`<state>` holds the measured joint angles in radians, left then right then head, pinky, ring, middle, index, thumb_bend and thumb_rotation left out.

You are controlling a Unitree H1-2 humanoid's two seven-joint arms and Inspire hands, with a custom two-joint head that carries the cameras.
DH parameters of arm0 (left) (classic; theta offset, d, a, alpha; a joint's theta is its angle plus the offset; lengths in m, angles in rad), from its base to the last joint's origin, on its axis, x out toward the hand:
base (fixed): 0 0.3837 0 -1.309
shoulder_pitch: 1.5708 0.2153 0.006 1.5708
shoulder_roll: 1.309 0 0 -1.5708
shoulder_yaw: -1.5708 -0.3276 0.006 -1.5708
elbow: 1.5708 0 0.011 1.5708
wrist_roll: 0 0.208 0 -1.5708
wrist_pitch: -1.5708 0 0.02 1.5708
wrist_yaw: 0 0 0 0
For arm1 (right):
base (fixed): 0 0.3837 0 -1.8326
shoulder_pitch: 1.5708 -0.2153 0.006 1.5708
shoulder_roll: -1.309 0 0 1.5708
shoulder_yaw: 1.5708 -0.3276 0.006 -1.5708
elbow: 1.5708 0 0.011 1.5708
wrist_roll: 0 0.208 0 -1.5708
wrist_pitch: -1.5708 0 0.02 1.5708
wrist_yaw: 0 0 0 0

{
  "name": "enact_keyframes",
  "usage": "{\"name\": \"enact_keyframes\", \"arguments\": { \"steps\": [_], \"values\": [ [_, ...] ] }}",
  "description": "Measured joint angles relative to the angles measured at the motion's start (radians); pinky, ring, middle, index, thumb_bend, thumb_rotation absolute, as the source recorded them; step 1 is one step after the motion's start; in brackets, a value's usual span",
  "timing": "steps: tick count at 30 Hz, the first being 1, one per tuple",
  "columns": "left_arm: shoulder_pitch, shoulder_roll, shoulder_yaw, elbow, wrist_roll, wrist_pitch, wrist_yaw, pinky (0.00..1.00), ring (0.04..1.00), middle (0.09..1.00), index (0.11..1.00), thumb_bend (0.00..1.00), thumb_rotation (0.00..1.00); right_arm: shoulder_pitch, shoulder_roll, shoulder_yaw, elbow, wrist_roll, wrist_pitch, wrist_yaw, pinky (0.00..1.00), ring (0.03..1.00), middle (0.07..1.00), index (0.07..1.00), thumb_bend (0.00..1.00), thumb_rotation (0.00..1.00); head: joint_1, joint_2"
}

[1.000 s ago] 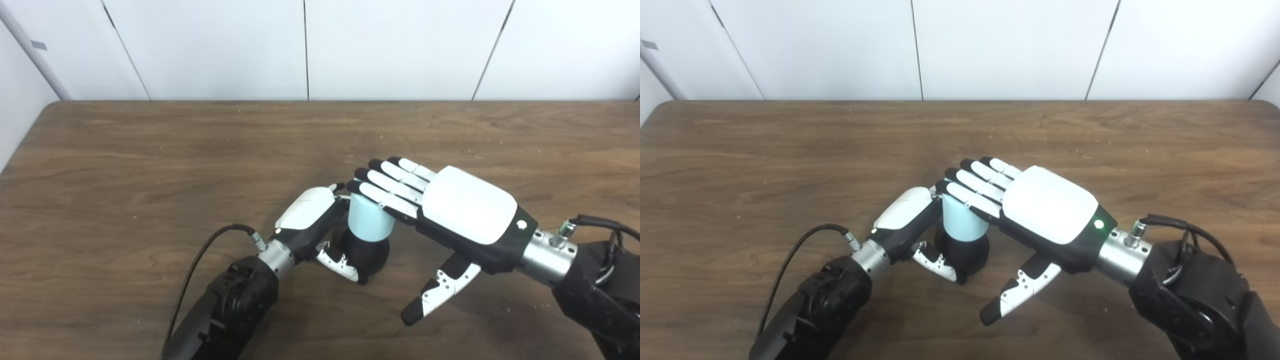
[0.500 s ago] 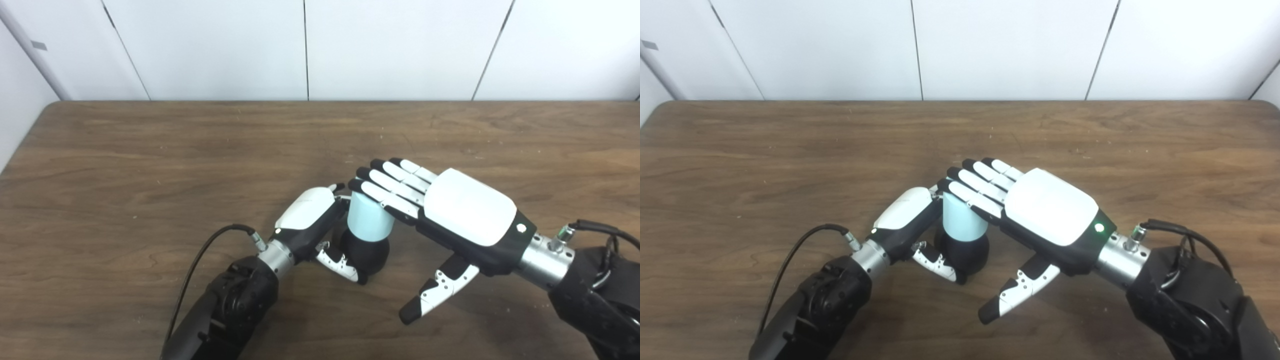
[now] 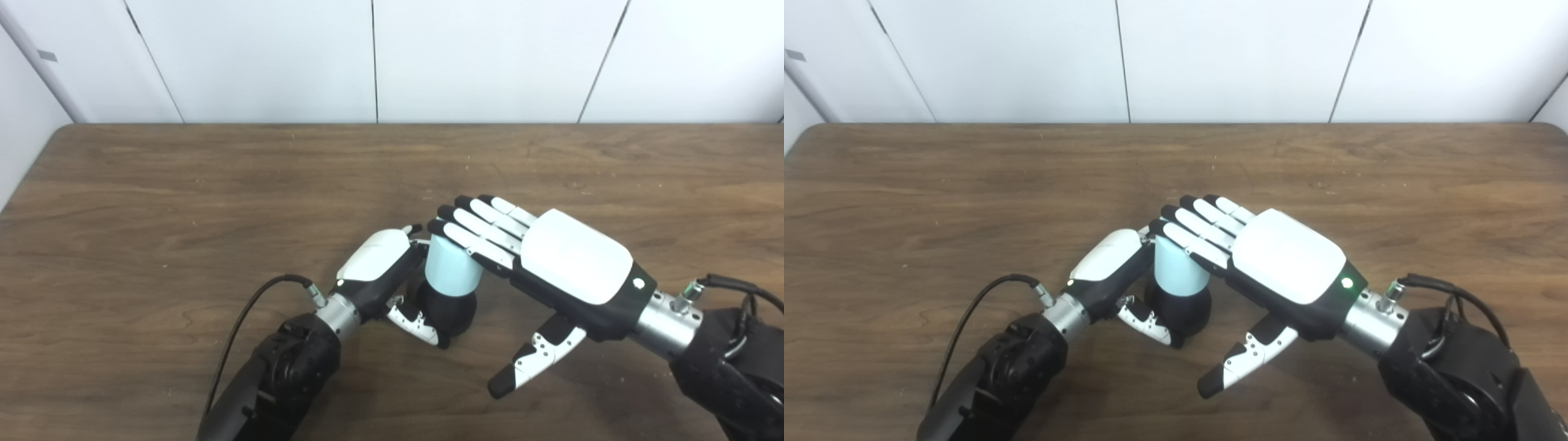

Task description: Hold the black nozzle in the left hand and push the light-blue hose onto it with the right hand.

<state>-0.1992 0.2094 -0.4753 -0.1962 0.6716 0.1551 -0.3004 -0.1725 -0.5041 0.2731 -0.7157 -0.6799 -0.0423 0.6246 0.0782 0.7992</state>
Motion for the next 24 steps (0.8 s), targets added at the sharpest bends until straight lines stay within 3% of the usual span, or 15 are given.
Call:
{"name": "enact_keyframes", "arguments": {
  "steps": [24],
  "values": [
    [-0.002,0.001,-0.001,-0.001,-0.001,0.0,-0.011,1.0,0.713,0.509,0.477,0.52,0.0,-0.03,-0.011,0.036,0.0,-0.023,0.023,0.031,1.0,1.0,1.0,1.0,0.66,1.0,0.002,-0.002]
  ]
}}
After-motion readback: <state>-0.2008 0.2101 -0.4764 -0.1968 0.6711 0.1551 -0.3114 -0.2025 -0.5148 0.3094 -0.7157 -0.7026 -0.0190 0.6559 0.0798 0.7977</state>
